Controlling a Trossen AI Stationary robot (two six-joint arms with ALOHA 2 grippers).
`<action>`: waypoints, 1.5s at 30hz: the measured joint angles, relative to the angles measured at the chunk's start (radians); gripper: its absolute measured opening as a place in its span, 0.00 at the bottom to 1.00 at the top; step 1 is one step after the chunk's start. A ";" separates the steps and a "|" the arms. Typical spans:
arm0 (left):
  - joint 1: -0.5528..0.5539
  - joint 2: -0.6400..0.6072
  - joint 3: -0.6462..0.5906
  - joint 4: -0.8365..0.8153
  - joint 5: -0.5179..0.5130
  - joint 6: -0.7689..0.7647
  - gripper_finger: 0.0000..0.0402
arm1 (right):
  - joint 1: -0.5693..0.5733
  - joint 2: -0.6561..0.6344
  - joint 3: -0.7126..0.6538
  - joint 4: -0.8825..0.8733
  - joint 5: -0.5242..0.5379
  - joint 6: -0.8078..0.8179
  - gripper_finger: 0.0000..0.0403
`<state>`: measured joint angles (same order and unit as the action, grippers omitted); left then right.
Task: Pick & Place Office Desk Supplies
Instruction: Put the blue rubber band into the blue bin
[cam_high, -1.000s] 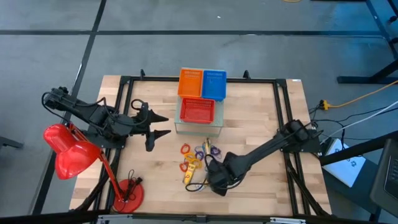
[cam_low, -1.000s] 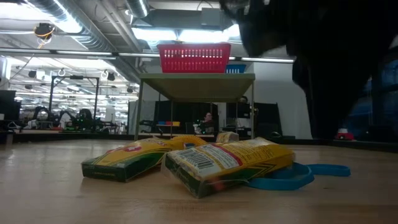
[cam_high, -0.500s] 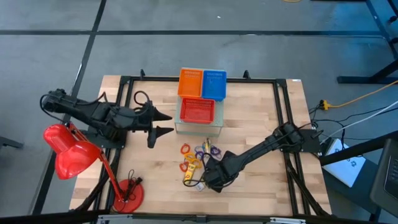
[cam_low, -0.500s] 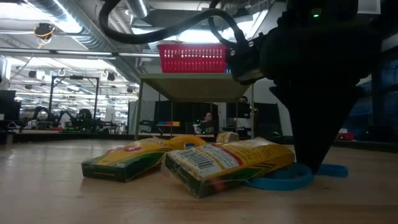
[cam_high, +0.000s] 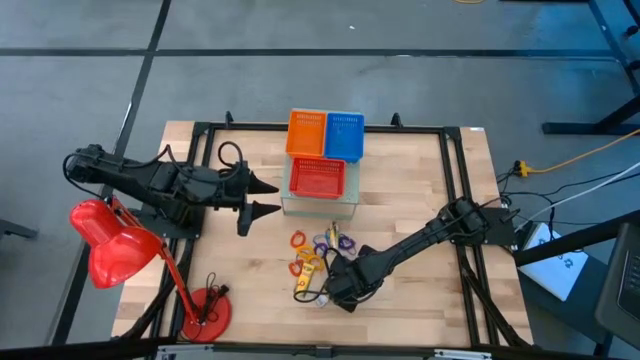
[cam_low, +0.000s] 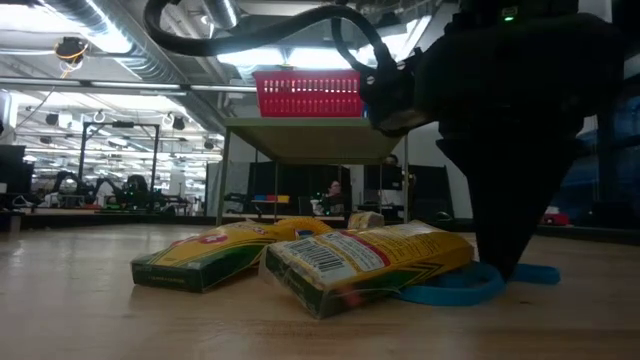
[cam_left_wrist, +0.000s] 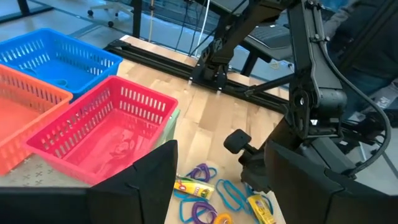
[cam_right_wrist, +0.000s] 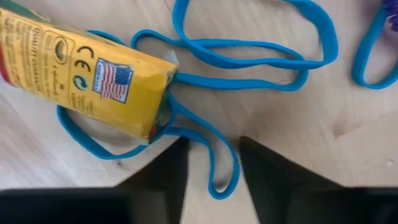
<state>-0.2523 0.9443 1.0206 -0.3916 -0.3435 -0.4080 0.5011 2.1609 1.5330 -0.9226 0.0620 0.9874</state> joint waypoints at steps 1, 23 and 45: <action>0.000 0.000 0.000 0.000 0.002 0.000 0.60 | 0.001 0.000 0.000 -0.003 -0.003 0.000 0.25; -0.002 0.000 0.000 0.037 0.051 0.046 0.60 | 0.081 -0.438 0.003 -0.239 0.226 0.539 0.00; -0.003 0.000 0.000 -0.255 -0.168 0.098 0.60 | -0.502 -0.674 0.138 -0.052 0.429 -0.094 0.00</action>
<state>-0.2551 0.9441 1.0205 -0.6469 -0.5110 -0.3102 -0.0006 1.4865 1.6711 -0.9745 0.4912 0.8934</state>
